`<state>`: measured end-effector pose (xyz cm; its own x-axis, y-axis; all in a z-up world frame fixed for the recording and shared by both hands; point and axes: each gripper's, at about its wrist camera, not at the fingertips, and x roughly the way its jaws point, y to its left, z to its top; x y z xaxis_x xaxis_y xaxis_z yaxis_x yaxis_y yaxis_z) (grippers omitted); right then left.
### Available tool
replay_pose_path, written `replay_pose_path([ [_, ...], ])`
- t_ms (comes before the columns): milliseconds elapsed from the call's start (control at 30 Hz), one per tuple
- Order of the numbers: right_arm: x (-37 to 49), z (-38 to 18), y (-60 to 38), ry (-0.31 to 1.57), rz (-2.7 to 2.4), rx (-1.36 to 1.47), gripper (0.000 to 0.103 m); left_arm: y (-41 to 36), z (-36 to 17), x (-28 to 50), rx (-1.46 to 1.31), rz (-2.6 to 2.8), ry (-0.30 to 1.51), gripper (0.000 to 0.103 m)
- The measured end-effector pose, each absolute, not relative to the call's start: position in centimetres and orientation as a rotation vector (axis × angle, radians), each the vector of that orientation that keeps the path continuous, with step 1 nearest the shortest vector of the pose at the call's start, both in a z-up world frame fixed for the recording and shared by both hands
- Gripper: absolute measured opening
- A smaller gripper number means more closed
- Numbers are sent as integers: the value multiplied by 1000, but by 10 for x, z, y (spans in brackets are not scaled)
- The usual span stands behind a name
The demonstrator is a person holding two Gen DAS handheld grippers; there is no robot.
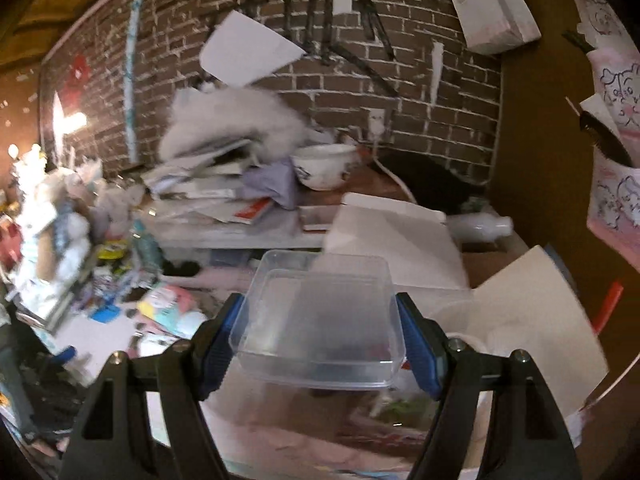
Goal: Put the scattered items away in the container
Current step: 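Lift the clear box and carry it toward the paper bag, then lower the clear box into the bag and open the right gripper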
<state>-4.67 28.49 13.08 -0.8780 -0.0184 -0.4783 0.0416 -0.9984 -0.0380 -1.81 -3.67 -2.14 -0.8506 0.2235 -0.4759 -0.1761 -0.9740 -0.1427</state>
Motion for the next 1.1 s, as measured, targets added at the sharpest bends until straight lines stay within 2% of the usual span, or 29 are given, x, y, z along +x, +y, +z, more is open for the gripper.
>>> replay_pose_path([
  [233,-70,125,300,214,-3008,953,72,-36,-21,-18,-747,2833,-135,100],
  [567,-97,95,287,566,-2895,1194,72,-35,-21,-18,-747,2833,-129,100],
  [933,-101,91,285,619,-2860,1234,72,-32,-22,-17,-745,2831,-129,100],
  [1033,-98,94,284,602,-2865,1217,75,-32,-22,-17,-745,2831,-130,100],
  [1100,-96,98,285,571,-2877,1190,82,-32,-22,-17,-745,2830,-130,100],
])
